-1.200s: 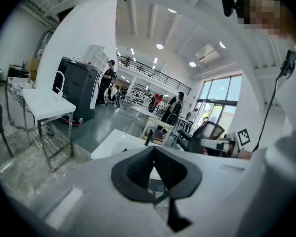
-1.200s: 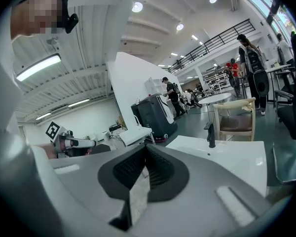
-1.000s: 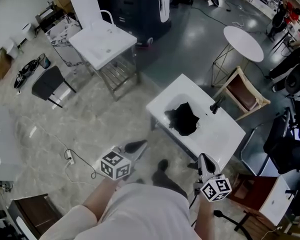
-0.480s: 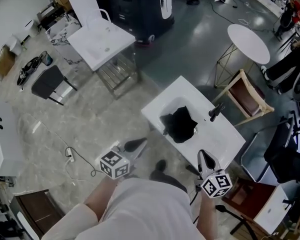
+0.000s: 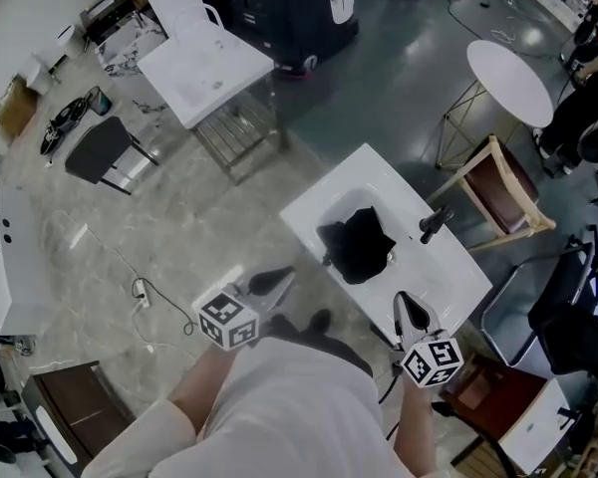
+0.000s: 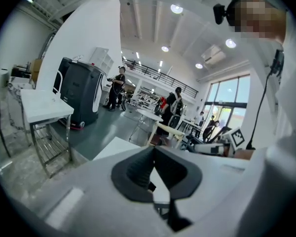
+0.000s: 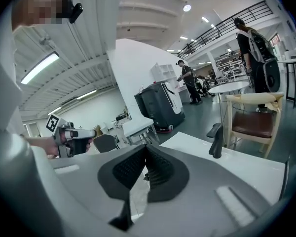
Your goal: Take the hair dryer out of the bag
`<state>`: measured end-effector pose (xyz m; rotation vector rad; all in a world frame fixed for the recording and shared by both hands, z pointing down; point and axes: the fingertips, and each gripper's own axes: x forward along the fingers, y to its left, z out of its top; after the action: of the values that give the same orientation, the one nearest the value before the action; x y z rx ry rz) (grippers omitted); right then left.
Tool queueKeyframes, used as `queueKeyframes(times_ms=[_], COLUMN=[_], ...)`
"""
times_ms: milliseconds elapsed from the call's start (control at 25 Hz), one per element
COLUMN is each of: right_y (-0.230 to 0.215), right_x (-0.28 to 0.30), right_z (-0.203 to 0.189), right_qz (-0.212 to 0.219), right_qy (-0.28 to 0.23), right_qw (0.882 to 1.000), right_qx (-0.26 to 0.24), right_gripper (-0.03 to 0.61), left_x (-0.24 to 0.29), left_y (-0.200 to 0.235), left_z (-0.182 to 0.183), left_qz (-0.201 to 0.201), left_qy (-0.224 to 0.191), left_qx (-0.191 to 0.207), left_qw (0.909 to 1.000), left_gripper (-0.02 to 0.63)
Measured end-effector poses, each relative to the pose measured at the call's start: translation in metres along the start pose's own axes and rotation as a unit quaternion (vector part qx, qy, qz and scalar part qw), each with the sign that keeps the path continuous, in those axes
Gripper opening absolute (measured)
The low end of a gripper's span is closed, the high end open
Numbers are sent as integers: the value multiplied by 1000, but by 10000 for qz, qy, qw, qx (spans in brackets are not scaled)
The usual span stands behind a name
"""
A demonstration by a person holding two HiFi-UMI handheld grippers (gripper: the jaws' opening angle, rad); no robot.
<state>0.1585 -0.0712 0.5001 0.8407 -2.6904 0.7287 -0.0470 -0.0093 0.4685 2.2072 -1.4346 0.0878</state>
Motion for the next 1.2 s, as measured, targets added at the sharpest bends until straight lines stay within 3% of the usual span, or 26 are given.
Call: queueKeyframes(times_ms=[480,720,1200], right_y=[-24,-38,-47], right_x=[23,54,125], right_z=[-15,-24,-76], right_qz=[-146,-245,-341], right_qy=[283,467,1155], right_qw=[9993,9982,9909], right_qx=[184,290,602], right_gripper=[5,5,31], left_x=[34,63,111], left_y=[24,44,82], left_z=[-8,-16,-64], left_qz=[-57,-243,-646], left_qy=[350,688,1601], left_qx=[2,231,447], left_qw=[9994,9971,9840], left_gripper=[0,0,0])
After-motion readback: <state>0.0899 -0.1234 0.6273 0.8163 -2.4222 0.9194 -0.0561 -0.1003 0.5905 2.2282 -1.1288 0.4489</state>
